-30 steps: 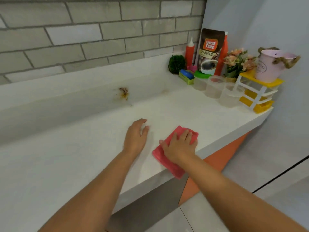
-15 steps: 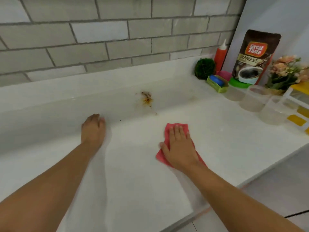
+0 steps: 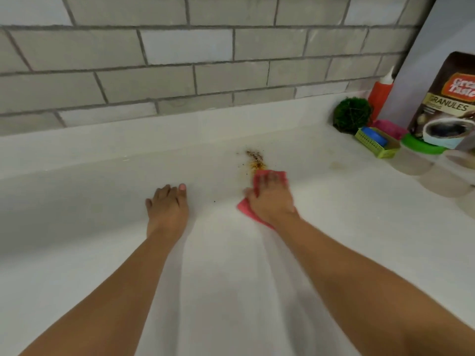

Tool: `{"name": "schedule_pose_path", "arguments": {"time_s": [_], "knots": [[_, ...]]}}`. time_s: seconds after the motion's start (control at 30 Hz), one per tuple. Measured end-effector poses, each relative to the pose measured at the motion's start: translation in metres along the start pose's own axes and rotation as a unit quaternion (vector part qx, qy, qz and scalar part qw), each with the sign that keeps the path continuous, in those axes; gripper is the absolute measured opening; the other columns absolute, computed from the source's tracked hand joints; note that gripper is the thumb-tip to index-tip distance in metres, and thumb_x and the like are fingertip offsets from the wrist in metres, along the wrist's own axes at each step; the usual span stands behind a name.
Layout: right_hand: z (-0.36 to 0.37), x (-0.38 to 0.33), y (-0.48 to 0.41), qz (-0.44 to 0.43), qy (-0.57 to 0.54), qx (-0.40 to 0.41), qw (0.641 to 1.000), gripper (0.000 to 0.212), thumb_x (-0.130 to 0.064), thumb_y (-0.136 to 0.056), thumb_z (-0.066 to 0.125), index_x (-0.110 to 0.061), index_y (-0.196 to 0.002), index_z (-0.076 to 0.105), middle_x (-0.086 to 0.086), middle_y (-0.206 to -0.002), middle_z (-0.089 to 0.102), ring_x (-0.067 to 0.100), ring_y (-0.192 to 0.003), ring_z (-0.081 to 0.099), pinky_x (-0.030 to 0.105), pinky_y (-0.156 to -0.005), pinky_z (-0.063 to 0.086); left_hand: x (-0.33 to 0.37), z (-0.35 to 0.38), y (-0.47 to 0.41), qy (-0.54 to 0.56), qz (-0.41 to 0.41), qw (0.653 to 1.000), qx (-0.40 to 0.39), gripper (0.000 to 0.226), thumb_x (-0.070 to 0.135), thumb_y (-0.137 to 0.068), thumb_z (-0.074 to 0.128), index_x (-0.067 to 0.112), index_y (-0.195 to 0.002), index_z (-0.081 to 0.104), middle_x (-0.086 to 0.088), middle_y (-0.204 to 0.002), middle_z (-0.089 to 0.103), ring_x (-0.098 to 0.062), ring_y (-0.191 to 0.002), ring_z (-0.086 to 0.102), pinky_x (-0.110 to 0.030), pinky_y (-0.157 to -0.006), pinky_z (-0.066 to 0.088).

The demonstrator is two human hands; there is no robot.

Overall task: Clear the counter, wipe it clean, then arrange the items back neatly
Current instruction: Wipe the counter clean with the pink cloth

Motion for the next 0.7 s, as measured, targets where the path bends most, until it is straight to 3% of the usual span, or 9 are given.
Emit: {"name": "schedule_pose_path", "arguments": {"time_s": [0.1,0.2,0.27,0.37,0.47,0.6,0.7], "knots": [[0.012,-0.092,0.03,-0.145,-0.039,-0.026,0.988,0.063,-0.044,-0.097,0.019,-0.008,-0.148,0.019,0.015,-0.155,0.019,0.027,-0.144,0.015,0.04,-0.12,0.004,0.0,-0.008,0.004,0.045,-0.003,0.999,0.016,0.053,0.03,-0.101,0.012,0.005,-0.135,0.044,-0.016,-0.143,0.041,-0.028,-0.137,0.029,-0.045,-0.117,0.009],[0.005,-0.077,0.039,-0.221,-0.069,-0.003,0.973,0.069,-0.044,-0.087,0.014,-0.006,-0.139,0.041,0.016,-0.145,0.04,0.03,-0.137,0.034,0.039,-0.117,0.02,-0.003,-0.013,0.007,0.106,-0.012,0.994,0.021,0.052,0.03,-0.101,0.013,0.003,-0.137,0.041,-0.016,-0.144,0.041,-0.027,-0.139,0.028,-0.038,-0.118,0.006],[0.003,-0.026,0.016,-0.182,-0.04,0.033,0.982,0.064,-0.035,-0.087,0.018,-0.003,-0.129,0.053,0.018,-0.131,0.056,0.035,-0.124,0.05,0.039,-0.11,0.033,-0.005,-0.014,0.006,0.139,-0.016,0.99,0.026,0.054,0.032,-0.101,0.012,0.003,-0.138,0.04,-0.016,-0.142,0.042,-0.027,-0.138,0.029,-0.037,-0.118,0.005],[-0.004,0.035,-0.011,-0.063,-0.028,0.043,0.997,0.065,-0.035,-0.09,0.01,-0.007,-0.141,0.037,0.012,-0.146,0.041,0.027,-0.137,0.034,0.036,-0.116,0.019,-0.008,-0.015,0.007,0.194,-0.03,0.98,0.036,0.055,0.034,-0.101,0.011,0.004,-0.139,0.038,-0.014,-0.144,0.041,-0.026,-0.139,0.029,-0.036,-0.119,0.005],[-0.006,0.022,-0.021,-0.014,-0.067,0.055,0.996,0.046,-0.025,-0.1,0.024,-0.01,-0.141,0.04,0.008,-0.15,0.035,0.02,-0.141,0.027,0.031,-0.117,0.015,-0.018,-0.018,0.01,0.316,-0.061,0.945,0.054,0.055,0.038,-0.1,0.012,0.011,-0.142,0.036,-0.007,-0.15,0.034,-0.022,-0.142,0.023,-0.035,-0.119,0.008],[0.011,-0.083,-0.015,-0.132,-0.123,0.03,0.983,0.041,-0.021,-0.1,0.03,-0.015,-0.139,0.043,0.005,-0.15,0.035,0.016,-0.141,0.026,0.028,-0.117,0.014,-0.032,-0.019,0.012,0.46,-0.095,0.88,0.064,0.057,0.046,-0.099,0.013,0.018,-0.139,0.041,0.001,-0.147,0.038,-0.015,-0.14,0.029,-0.025,-0.116,0.014],[0.009,-0.152,0.032,-0.266,-0.165,0.009,0.95,0.038,-0.018,-0.099,0.037,-0.013,-0.135,0.049,0.007,-0.145,0.043,0.018,-0.138,0.034,0.025,-0.114,0.017,-0.037,-0.018,0.013,0.524,-0.114,0.843,0.042,0.059,0.049,-0.098,0.011,0.018,-0.138,0.042,0.003,-0.146,0.041,-0.012,-0.137,0.032,-0.022,-0.11,0.018]]}}
Point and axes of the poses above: each hand's wrist, its own y-axis away from the middle knuckle, its own z-axis out of the palm, x = y × z, the point moved 10 cm from there along -y, towards the middle knuckle
